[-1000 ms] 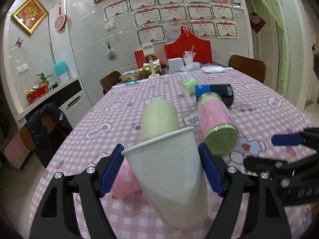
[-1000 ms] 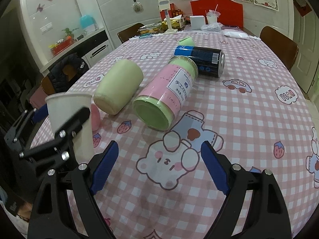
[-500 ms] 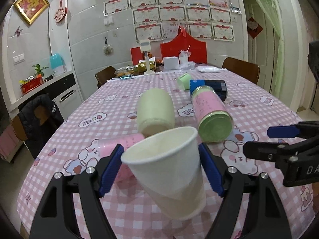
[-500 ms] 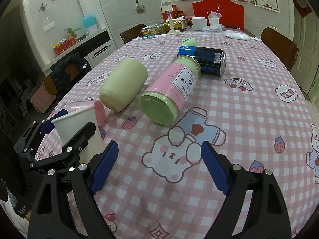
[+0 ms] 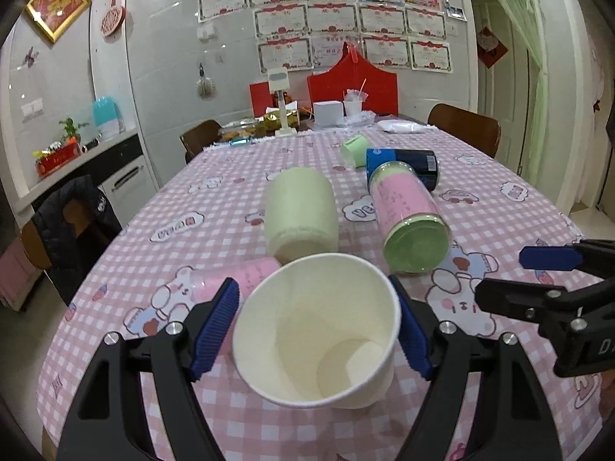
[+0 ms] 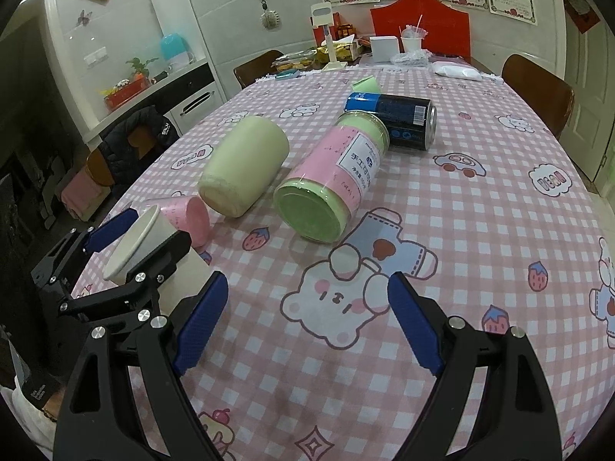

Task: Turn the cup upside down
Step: 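Rotate the white paper cup with the left gripper and lower it onto its base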

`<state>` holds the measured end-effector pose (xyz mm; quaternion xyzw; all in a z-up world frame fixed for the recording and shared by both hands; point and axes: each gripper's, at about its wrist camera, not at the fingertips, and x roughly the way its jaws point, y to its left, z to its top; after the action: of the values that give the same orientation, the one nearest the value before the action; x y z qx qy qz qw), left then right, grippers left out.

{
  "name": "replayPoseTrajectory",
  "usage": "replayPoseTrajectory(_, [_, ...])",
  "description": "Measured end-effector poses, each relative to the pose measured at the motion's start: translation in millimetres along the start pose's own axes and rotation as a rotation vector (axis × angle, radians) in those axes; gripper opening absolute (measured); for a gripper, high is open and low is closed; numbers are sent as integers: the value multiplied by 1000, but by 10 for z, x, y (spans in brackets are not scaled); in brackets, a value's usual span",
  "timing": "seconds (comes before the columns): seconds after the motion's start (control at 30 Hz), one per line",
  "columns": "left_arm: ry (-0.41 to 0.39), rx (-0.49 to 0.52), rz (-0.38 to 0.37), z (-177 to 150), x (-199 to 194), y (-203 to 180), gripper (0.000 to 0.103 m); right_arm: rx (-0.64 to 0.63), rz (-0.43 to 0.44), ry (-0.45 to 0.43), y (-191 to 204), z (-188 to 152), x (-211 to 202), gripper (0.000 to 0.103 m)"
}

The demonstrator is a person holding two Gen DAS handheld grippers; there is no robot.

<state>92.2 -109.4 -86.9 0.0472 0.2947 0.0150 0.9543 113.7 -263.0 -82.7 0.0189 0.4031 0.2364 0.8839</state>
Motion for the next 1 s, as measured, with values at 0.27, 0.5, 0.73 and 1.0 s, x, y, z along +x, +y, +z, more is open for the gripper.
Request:
replayPoseTrajectory(0.27, [27,-17,-25,-16,-14,21,76,-6,2,-13,63,-32,-75,82])
replayPoseTrajectory(0.5, [21,-29,-49,-31,-76,70,78,-6,-11,-31,140,-51,-175,82])
replayPoseTrajectory(0.73, [14,-47,-80,-42,-129,149,80,-5,-23,-40,221,-69,-227,82])
replayPoseTrajectory(1.0, [-31,-48,-100,-50,-248,242,85,-16,-34,-51,376,-68,-256,82])
